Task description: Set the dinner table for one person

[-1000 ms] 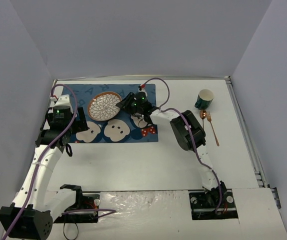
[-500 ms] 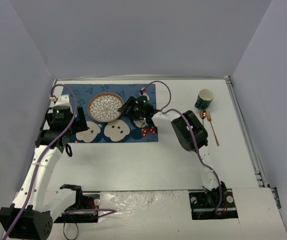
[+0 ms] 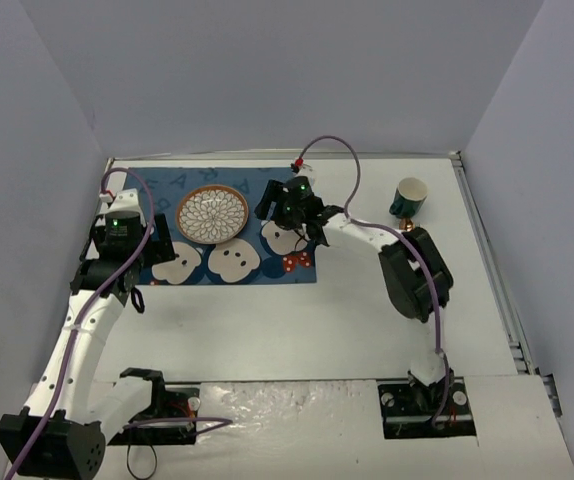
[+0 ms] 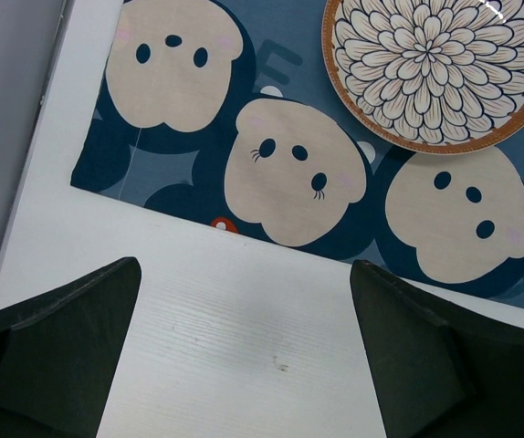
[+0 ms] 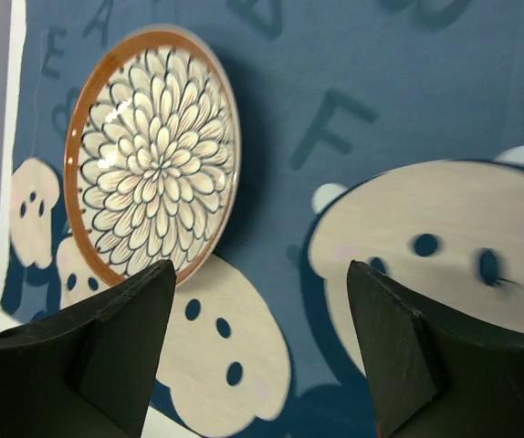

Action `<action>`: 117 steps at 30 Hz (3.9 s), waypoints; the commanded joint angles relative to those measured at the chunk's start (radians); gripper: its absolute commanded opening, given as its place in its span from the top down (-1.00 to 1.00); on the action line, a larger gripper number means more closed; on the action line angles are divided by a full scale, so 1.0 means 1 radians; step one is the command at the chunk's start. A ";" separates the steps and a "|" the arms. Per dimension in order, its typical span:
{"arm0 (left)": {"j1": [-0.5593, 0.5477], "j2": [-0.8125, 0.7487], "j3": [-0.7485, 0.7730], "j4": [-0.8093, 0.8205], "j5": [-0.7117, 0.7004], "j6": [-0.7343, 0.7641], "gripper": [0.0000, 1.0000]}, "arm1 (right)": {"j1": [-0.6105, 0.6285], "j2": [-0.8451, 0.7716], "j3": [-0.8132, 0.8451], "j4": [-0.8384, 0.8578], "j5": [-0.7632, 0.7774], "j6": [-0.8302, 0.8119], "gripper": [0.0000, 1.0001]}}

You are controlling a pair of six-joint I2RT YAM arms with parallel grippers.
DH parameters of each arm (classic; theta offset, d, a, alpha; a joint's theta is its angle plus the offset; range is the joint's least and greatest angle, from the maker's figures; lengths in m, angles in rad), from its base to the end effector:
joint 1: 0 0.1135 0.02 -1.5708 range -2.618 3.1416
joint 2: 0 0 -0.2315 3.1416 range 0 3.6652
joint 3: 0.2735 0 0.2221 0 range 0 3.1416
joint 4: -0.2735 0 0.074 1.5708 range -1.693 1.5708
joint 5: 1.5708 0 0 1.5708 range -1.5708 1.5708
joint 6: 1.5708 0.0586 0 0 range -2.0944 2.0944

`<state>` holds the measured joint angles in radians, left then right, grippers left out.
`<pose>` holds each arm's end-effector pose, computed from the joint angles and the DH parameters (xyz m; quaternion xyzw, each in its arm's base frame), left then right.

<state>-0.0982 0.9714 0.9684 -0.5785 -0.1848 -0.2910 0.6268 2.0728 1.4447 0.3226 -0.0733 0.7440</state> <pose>0.2134 -0.0102 0.2917 -0.1279 0.8681 -0.0117 0.4795 0.3749 0.2768 0.1995 0.0256 0.8058 0.3969 0.4387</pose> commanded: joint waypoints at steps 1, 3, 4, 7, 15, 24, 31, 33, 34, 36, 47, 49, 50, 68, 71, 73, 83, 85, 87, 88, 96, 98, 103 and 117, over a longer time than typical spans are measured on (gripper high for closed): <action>-0.005 -0.013 0.045 0.028 -0.017 -0.010 -0.94 | -0.062 -0.259 -0.028 -0.177 0.257 -0.230 -0.53; -0.005 -0.012 0.047 0.027 -0.018 -0.010 -0.94 | -0.099 -0.323 -0.074 -0.226 0.317 -0.280 -0.58; -0.005 -0.011 0.048 0.026 -0.018 -0.010 -0.94 | -0.125 -0.355 -0.098 -0.242 0.346 -0.299 -0.62; -0.005 -0.006 0.052 0.020 -0.017 -0.010 -0.94 | -0.233 -0.457 -0.177 -0.279 0.412 -0.332 -0.70; -0.003 0.001 0.062 0.009 -0.015 -0.014 -0.94 | -0.373 -0.515 -0.255 -0.312 0.526 -0.313 -0.72; -0.004 -0.010 0.057 0.006 -0.015 -0.016 -0.94 | -0.404 -0.365 -0.178 -0.318 0.586 -0.243 -0.53; -0.005 -0.009 0.056 0.005 -0.010 -0.016 -0.94 | -0.421 -0.267 -0.133 -0.318 0.625 -0.199 -0.30; -0.005 -0.008 0.056 0.006 -0.010 -0.016 -0.94 | -0.428 -0.244 -0.118 -0.318 0.626 -0.198 -0.29; -0.005 -0.008 0.056 0.005 -0.010 -0.016 -0.94 | -0.431 -0.233 -0.112 -0.318 0.625 -0.196 -0.29; -0.005 -0.004 0.056 0.005 -0.010 -0.017 -0.94 | -0.438 -0.210 -0.094 -0.316 0.624 -0.190 -0.28; -0.005 0.001 0.059 0.004 -0.012 -0.017 -0.94 | -0.478 -0.144 -0.043 -0.313 0.622 -0.169 -0.13; -0.006 0.002 0.058 0.003 -0.012 -0.017 -0.94 | -0.482 -0.137 -0.041 -0.313 0.618 -0.169 -0.05; -0.006 0.003 0.058 0.004 -0.011 -0.017 -0.94 | -0.484 -0.135 -0.040 -0.313 0.618 -0.169 0.00; -0.006 0.003 0.058 0.005 -0.007 -0.016 -0.94 | -0.506 -0.176 -0.121 -0.127 0.408 -0.355 1.00; -0.007 0.005 0.059 0.005 -0.005 -0.016 -0.94 | -0.501 -0.217 -0.150 -0.059 0.284 -0.449 1.00; -0.006 0.007 0.059 0.006 -0.004 -0.016 -0.94 | -0.489 -0.231 -0.153 -0.036 0.225 -0.522 1.00; -0.005 0.017 0.059 0.007 -0.004 -0.014 -0.94 | -0.415 -0.211 -0.053 -0.031 -0.057 -0.838 1.00; -0.005 0.021 0.059 0.007 -0.006 -0.014 -0.94 | -0.404 -0.197 -0.022 -0.022 -0.113 -0.869 1.00; -0.005 0.023 0.058 0.012 -0.008 -0.013 -0.94 | -0.386 -0.182 0.001 -0.003 -0.163 -0.890 1.00; -0.005 0.023 0.057 0.014 -0.008 -0.013 -0.94 | -0.376 -0.172 0.022 -0.004 -0.176 -0.903 1.00; -0.005 0.034 0.053 0.020 -0.010 -0.011 -0.94 | -0.337 -0.062 0.221 -0.013 -0.302 -0.932 1.00; -0.005 0.036 0.052 0.021 -0.013 -0.009 -0.94 | -0.328 -0.026 0.267 -0.017 -0.327 -0.940 1.00; -0.005 0.044 0.051 0.022 -0.016 -0.008 -0.94 | -0.311 0.052 0.389 -0.047 -0.354 -0.953 1.00; -0.003 0.058 0.052 0.022 -0.019 -0.004 -0.94 | -0.281 0.190 0.598 -0.131 -0.330 -0.988 1.00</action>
<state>-0.0990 1.0296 0.9703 -0.5945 -0.1852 -0.2955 0.3348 2.3031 1.9348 0.0769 -0.3849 -0.2188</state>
